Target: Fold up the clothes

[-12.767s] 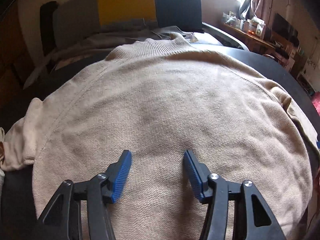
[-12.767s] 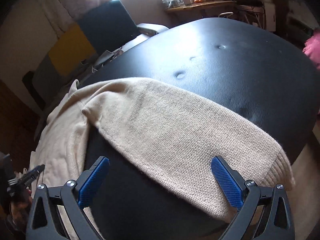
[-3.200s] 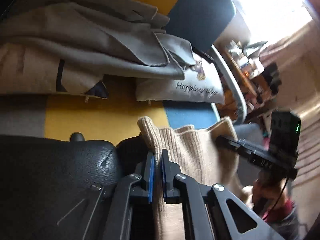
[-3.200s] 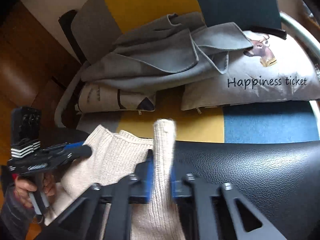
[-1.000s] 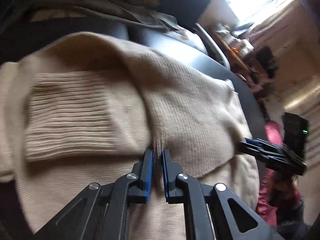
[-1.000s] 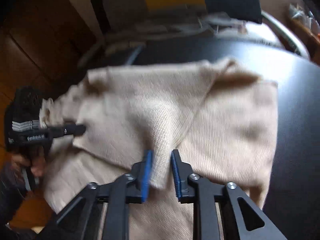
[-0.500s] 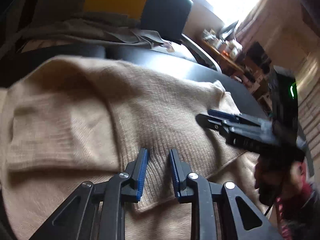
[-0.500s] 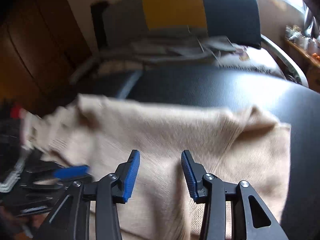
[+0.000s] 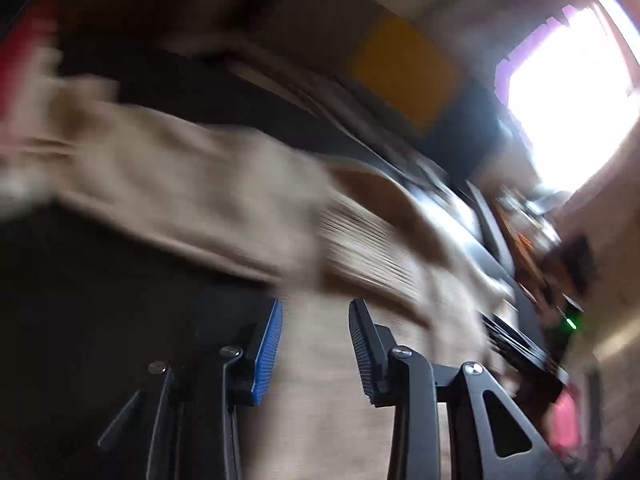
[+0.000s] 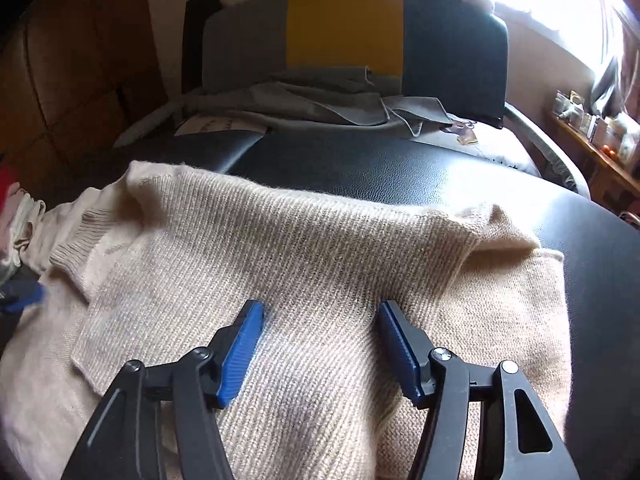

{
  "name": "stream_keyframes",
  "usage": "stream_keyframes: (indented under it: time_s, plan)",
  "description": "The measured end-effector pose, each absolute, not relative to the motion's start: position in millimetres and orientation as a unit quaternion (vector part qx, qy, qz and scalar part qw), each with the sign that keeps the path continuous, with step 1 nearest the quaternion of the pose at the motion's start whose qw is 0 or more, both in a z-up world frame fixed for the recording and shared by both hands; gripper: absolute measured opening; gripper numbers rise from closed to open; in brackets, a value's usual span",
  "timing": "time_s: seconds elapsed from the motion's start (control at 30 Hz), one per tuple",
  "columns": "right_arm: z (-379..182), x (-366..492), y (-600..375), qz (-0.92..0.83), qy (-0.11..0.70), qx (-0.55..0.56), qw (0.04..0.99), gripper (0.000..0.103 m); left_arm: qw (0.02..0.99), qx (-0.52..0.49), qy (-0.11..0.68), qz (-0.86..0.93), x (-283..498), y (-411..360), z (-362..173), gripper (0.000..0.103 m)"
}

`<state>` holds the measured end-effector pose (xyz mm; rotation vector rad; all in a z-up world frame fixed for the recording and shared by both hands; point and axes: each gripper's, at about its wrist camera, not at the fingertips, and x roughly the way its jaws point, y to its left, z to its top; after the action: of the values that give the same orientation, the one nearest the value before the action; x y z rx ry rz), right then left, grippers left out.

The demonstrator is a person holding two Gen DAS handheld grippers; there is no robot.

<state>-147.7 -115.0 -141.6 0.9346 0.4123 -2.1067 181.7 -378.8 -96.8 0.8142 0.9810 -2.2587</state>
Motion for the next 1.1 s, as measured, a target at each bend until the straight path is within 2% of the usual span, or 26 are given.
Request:
stream_keyframes:
  time_s: [0.07, 0.17, 0.27, 0.3, 0.43, 0.53, 0.67, 0.73, 0.8, 0.83, 1.0, 1.1]
  plan:
    - [-143, -147, -115, -0.830, 0.164, 0.366, 0.386, 0.064, 0.330, 0.323, 0.303, -0.834, 204, -392, -83, 0.040]
    - [-143, -147, -115, -0.834, 0.168, 0.364, 0.378, 0.069, 0.405, 0.387, 0.138, -0.817, 202, -398, -64, 0.046]
    - [-144, -150, -115, -0.836, 0.168, 0.364, 0.374, 0.072, 0.430, 0.424, 0.020, -0.797, 188, -403, -62, 0.048]
    - [-144, -151, -115, -0.837, 0.168, 0.364, 0.371, 0.074, 0.436, 0.434, -0.001, -0.788, 178, -407, -66, 0.051]
    - [-147, -154, -113, -0.838, 0.163, 0.367, 0.370, 0.076, 0.475, 0.480, -0.030, -0.737, 135, -444, -91, 0.052]
    - [-149, -154, -110, -0.837, 0.159, 0.369, 0.373, 0.077, 0.501, 0.523, 0.010, -0.689, 114, -487, -117, 0.054]
    - [-152, -157, -107, -0.834, 0.152, 0.371, 0.378, 0.078, 0.518, 0.523, 0.034, -0.676, 102, -514, -129, 0.054]
    - [-153, -157, -106, -0.834, 0.150, 0.372, 0.380, 0.078, 0.512, 0.509, 0.086, -0.687, 107, -526, -125, 0.043]
    - [-153, -158, -106, -0.833, 0.149, 0.372, 0.380, 0.079, 0.492, 0.482, 0.148, -0.710, 117, -534, -117, 0.007]
    - [-153, -158, -105, -0.833, 0.150, 0.372, 0.381, 0.079, 0.479, 0.465, 0.178, -0.723, 122, -536, -113, 0.005]
    - [-153, -158, -104, -0.833, 0.151, 0.372, 0.380, 0.079, 0.391, 0.341, 0.304, -0.799, 148, -527, -70, 0.004]
    - [-153, -156, -104, -0.834, 0.153, 0.371, 0.379, 0.079, 0.328, 0.320, 0.320, -0.829, 130, -495, -54, 0.004]
